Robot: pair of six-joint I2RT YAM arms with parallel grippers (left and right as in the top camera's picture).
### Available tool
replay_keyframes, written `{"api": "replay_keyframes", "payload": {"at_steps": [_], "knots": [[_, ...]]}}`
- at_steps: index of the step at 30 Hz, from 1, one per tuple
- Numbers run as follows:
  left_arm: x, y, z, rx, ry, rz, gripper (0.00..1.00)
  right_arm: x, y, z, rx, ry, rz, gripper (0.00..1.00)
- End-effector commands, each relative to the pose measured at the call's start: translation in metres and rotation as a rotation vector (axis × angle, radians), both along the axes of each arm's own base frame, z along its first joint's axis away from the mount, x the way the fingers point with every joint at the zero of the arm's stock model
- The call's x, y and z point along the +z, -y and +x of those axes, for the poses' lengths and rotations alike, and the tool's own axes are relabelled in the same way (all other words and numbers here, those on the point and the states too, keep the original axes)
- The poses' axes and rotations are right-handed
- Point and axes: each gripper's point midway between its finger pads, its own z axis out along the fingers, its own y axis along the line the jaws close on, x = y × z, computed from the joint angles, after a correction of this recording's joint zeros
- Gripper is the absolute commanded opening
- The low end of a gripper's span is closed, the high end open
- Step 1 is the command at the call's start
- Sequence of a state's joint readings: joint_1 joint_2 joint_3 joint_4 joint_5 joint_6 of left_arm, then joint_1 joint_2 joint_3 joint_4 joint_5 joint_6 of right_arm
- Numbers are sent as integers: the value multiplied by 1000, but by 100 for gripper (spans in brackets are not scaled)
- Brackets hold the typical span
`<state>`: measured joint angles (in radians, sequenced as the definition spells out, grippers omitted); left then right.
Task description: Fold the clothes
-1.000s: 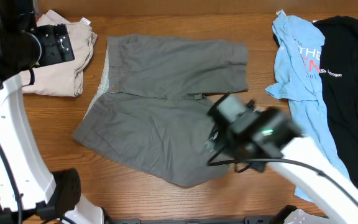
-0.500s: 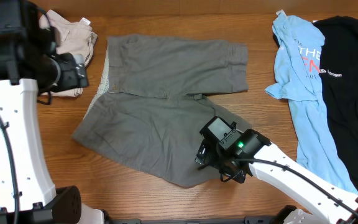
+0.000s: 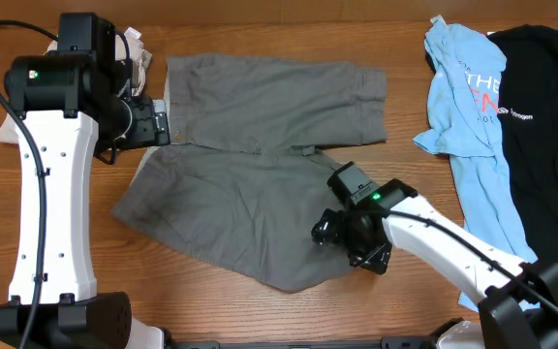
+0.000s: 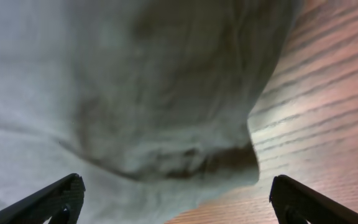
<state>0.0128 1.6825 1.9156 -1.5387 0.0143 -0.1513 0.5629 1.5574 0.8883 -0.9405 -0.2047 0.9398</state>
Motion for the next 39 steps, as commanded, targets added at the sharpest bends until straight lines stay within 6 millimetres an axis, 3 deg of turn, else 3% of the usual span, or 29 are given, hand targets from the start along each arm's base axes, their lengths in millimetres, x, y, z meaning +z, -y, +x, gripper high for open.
{"api": "replay_keyframes", "payload": {"at_steps": [1,5,14,20,26,34,39], "knots": [[-3,1,1,5,2,3,84,-2,8,11,-5,11,25,100],[-3,1,3,5,8,4,85,-2,25,35,-32,67,49,100],[-3,1,4,5,15,4,85,-19,59,60,-74,80,37,99],[-3,1,4,5,14,4,86,-44,65,71,-77,81,-11,85],[-3,1,4,5,15,4,88,-55,106,76,-132,109,-254,66],[-3,1,8,5,25,4,89,-59,144,89,-177,154,-398,61],[-3,1,9,5,29,4,89,-58,171,103,-192,201,-461,53]]}}
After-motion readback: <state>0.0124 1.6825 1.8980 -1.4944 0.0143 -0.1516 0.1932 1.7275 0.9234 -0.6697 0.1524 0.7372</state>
